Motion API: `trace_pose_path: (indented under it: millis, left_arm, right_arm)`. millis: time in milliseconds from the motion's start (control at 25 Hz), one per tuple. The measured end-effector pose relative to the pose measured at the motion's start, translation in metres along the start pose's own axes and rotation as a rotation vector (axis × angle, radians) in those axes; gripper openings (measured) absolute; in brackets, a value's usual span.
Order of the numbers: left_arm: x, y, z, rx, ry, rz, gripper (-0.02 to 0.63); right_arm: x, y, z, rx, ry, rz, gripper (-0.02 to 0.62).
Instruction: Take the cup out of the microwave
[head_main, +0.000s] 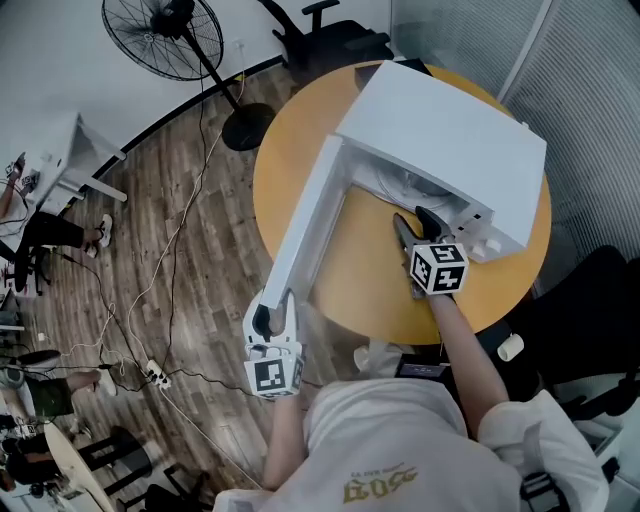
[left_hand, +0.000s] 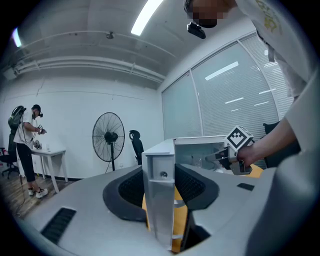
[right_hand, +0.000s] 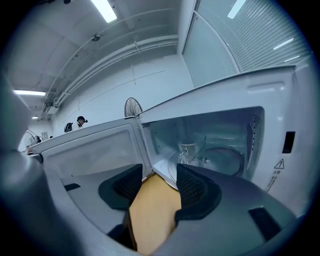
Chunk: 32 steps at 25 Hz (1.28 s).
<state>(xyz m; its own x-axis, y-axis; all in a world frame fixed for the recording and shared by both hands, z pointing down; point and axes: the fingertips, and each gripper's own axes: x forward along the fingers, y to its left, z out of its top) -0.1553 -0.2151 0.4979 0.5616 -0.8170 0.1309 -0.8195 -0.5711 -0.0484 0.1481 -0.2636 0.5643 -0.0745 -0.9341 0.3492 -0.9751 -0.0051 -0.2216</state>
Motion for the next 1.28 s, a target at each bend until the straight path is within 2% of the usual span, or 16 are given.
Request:
trace_pose_path:
  millis: [600, 1080, 1280]
  left_arm:
    - [0.001, -0.003, 0.000, -0.009, 0.011, 0.019, 0.189]
    - [0.003, -0.005, -0.003, -0.008, 0.012, 0.028, 0.190]
    - [0.003, -0.005, -0.003, -0.015, 0.012, 0.033, 0.192]
  right_arm:
    - [0.045, -0.035, -0.008, 0.007, 0.024, -0.025, 0.213]
    - [0.077, -0.045, -0.010, -0.027, 0.027, 0.012, 0.209]
    - [0.088, -0.045, -0.009, -0.050, 0.026, 0.053, 0.161]
